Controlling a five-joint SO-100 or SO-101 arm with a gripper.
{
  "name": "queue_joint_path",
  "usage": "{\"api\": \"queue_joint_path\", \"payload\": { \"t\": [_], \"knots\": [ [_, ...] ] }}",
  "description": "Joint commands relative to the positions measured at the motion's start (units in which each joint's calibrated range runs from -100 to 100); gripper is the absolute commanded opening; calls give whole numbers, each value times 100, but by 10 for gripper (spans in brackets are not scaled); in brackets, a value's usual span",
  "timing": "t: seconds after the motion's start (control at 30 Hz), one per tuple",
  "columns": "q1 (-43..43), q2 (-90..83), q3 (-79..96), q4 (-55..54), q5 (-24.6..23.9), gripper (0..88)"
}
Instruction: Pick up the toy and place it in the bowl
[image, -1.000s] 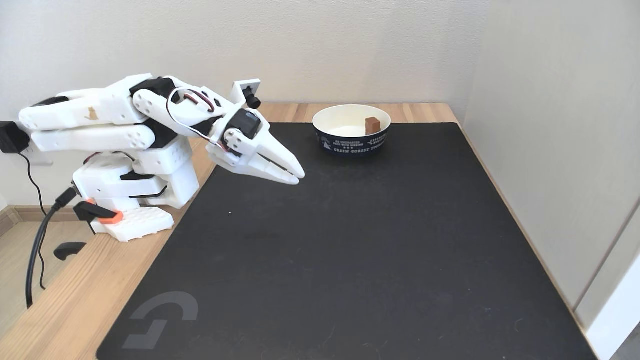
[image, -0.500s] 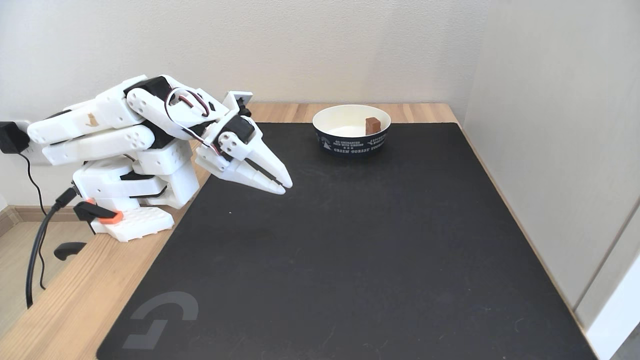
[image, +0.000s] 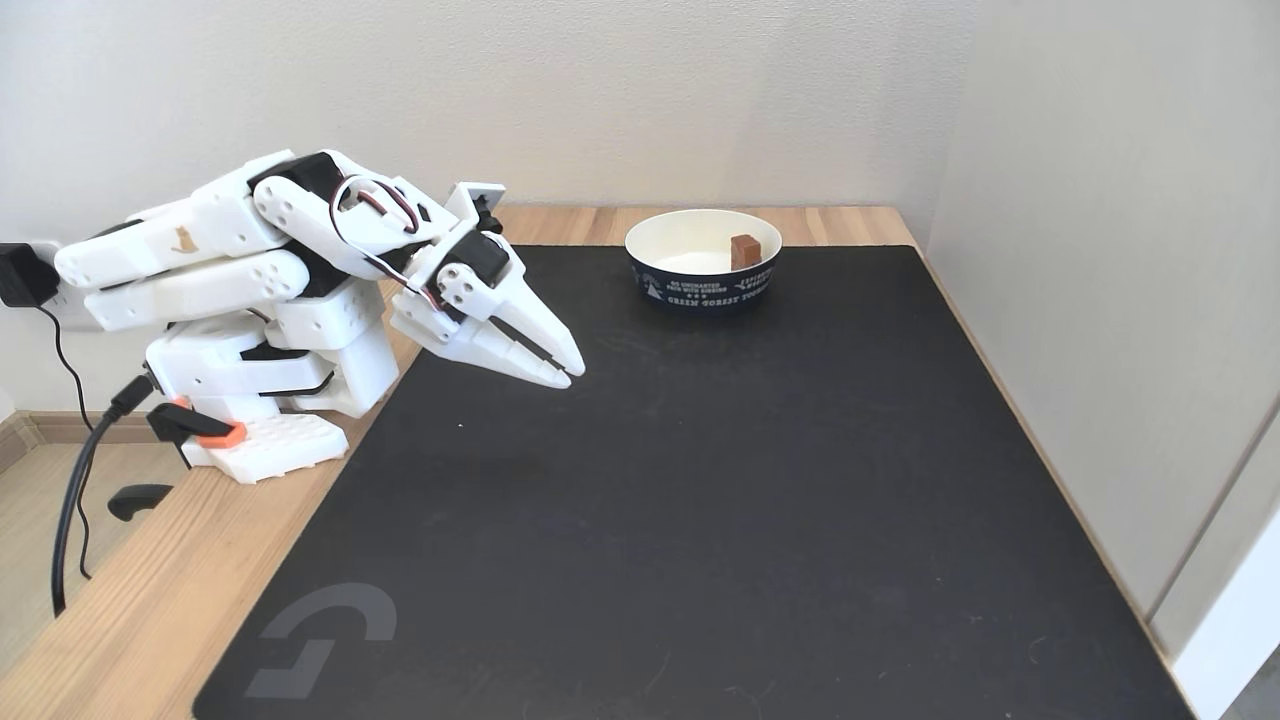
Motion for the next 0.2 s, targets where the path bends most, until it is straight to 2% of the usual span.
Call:
{"api": "queue_joint_path", "payload": {
  "t": [0.0, 0.17],
  "knots": [
    [36, -67, 43, -30, 32, 25],
    [36, -67, 43, -30, 32, 25]
  ]
}}
